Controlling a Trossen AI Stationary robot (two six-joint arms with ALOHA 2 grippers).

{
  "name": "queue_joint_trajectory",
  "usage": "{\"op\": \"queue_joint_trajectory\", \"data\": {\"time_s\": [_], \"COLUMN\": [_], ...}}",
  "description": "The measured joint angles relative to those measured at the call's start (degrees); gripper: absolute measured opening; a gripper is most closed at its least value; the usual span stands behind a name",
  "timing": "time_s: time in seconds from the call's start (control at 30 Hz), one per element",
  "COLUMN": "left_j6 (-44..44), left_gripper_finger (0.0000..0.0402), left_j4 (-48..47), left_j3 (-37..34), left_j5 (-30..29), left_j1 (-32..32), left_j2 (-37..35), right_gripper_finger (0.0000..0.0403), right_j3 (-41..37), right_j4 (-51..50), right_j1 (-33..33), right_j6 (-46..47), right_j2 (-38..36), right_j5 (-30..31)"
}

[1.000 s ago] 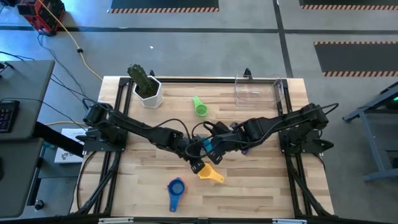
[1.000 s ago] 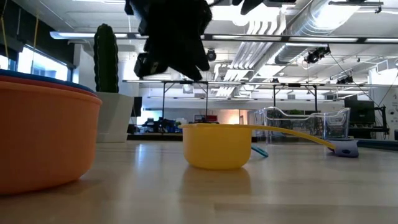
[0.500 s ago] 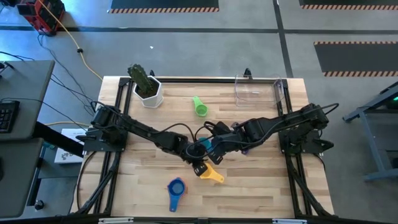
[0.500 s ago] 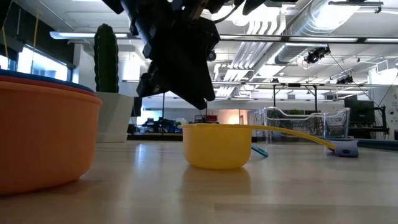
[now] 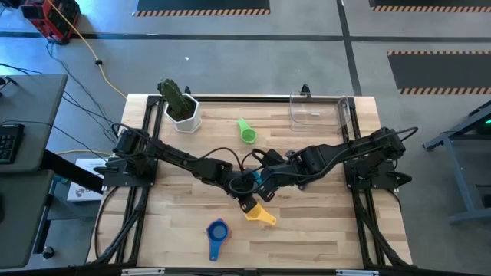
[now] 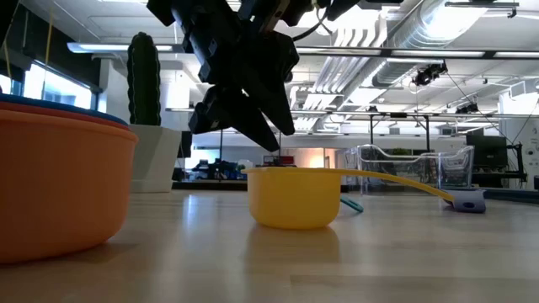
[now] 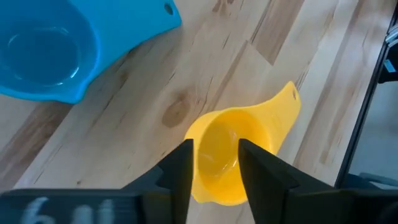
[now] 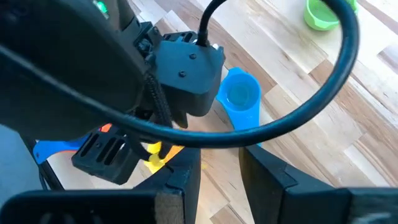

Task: Nest measuring cups in basket
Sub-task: Stack the yellow measuring cup on the blue measuring cup

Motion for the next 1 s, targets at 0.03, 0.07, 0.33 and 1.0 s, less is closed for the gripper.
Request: {"op": "queue_joint_trajectory", "data": {"time_s": [0.03, 0.07, 0.33, 1.0], "left_j6": [0.0, 0.0, 0.5, 0.9], "left_gripper_finger": [0.0127, 0.0136, 0.0162, 0.014], "left_j4": [0.1, 0.2, -0.3, -0.2], "left_j3": [0.0, 0.0, 0.0, 0.0], "left_j5": [0.0, 0.1, -0.7, -0.3], "left_j1": [0.1, 0.1, -1.4, -1.6], "left_j2": [0.0, 0.0, 0.7, 3.7], "right_gripper_finger": [0.0101, 0.0101, 0.0101, 0.0101], "right_j3": [0.0, 0.0, 0.0, 0.0], "right_j4": [0.0, 0.0, 0.0, -0.2], "right_j1": [0.0, 0.1, 0.1, 0.1], "right_j6": [0.0, 0.0, 0.0, 0.0], "right_j2": [0.0, 0.0, 0.0, 0.0], "right_j5": [0.0, 0.0, 0.0, 0.0]}}
